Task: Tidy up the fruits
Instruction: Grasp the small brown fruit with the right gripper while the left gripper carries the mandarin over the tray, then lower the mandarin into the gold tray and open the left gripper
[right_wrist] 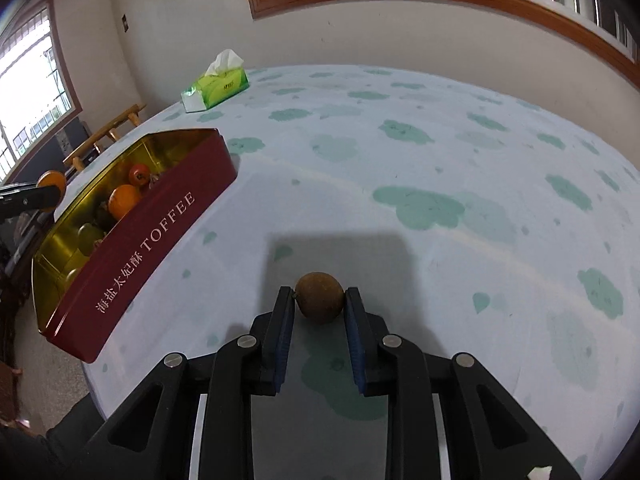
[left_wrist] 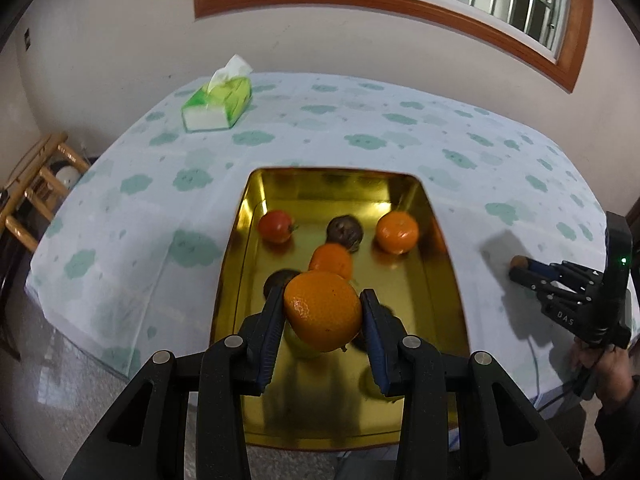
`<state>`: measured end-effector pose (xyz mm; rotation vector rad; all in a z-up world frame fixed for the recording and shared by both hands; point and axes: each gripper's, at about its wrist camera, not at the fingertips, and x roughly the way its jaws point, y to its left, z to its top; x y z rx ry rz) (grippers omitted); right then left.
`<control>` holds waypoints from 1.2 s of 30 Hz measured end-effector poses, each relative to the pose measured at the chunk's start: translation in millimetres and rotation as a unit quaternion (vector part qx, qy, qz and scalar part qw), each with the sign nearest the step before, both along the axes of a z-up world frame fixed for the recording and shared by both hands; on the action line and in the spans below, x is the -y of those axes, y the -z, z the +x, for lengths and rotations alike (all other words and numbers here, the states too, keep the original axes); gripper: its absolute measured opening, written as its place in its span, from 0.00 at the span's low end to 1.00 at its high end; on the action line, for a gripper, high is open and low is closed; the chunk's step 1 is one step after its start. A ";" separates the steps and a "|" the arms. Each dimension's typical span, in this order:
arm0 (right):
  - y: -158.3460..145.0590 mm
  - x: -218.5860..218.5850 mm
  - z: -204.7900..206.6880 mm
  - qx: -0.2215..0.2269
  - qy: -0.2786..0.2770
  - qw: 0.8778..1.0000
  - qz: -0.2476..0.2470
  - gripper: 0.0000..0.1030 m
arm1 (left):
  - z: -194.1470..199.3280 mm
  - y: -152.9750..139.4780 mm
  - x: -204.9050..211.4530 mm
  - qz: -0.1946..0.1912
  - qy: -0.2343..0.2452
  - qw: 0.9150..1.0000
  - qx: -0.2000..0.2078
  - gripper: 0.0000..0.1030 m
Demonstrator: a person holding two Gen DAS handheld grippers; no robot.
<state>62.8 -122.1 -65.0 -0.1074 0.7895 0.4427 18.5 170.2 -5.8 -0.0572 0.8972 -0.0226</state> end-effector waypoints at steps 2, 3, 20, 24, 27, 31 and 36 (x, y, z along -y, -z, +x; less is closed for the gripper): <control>1.2 -1.2 -0.7 0.001 0.002 1.000 -0.004 0.23 | -1.4 2.5 -2.1 -0.004 -0.001 1.000 0.000 0.38; 1.2 -0.2 -0.8 0.001 0.002 1.000 -0.001 0.23 | -1.9 2.8 -2.4 -0.005 -0.001 1.000 0.001 0.38; 0.9 3.1 0.6 -0.004 0.004 1.000 0.013 0.23 | 23.4 4.4 43.0 0.011 0.063 0.998 0.014 0.38; 1.0 3.1 0.6 -0.004 0.004 1.000 0.013 0.23 | 29.5 7.6 48.4 0.011 0.067 0.998 0.014 0.38; 1.0 3.0 0.6 -0.004 0.004 1.000 0.013 0.23 | 34.7 9.6 53.1 0.013 0.071 0.997 0.013 0.38; 0.9 3.0 0.7 -0.005 0.004 1.000 0.013 0.23 | 41.0 12.2 60.8 0.021 0.075 0.997 0.015 0.38; 0.8 2.9 0.6 -0.005 0.004 1.000 0.013 0.23 | 46.2 15.3 66.6 0.026 0.079 0.996 0.014 0.38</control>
